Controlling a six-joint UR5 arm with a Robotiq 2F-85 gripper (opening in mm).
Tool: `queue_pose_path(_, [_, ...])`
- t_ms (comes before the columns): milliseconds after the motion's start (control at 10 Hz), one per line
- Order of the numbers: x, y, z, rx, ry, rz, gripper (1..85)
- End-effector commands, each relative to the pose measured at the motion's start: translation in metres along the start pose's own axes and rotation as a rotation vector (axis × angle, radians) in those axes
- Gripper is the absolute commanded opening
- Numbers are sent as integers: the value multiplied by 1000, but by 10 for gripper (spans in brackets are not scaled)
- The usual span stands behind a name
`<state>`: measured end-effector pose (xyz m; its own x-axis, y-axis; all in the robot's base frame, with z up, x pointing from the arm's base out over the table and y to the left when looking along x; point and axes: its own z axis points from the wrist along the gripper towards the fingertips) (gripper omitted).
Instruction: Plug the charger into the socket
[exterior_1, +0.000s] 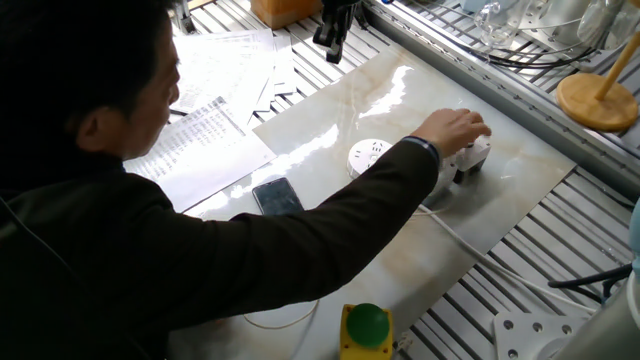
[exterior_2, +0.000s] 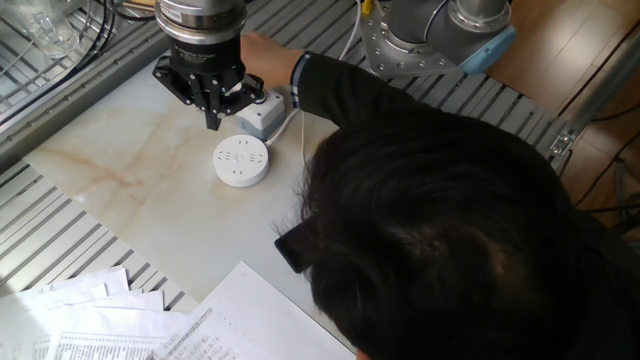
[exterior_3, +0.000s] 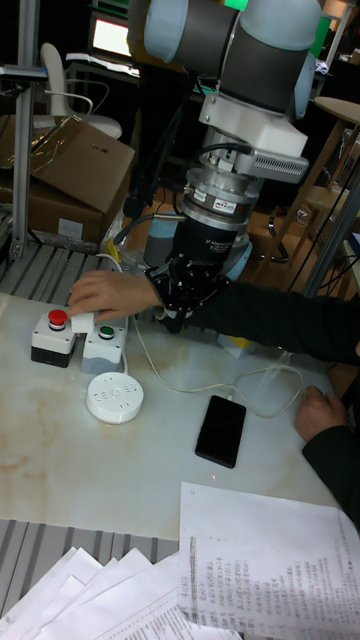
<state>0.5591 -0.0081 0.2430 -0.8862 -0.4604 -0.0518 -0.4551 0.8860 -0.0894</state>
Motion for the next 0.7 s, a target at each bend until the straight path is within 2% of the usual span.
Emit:
queue_pose_path(0, [1,2,-1,-13,-6,-6,10])
queue_pose_path(200, [16,-9,-2,11,-5,-20,10])
queue_pose_path(300, [11,-6,-2,8,-12,-10,10])
queue_pose_path(500, [-23,20,-8,7,-11,34,10])
queue_pose_path(600, [-39,32,-15,18,-4,45,10])
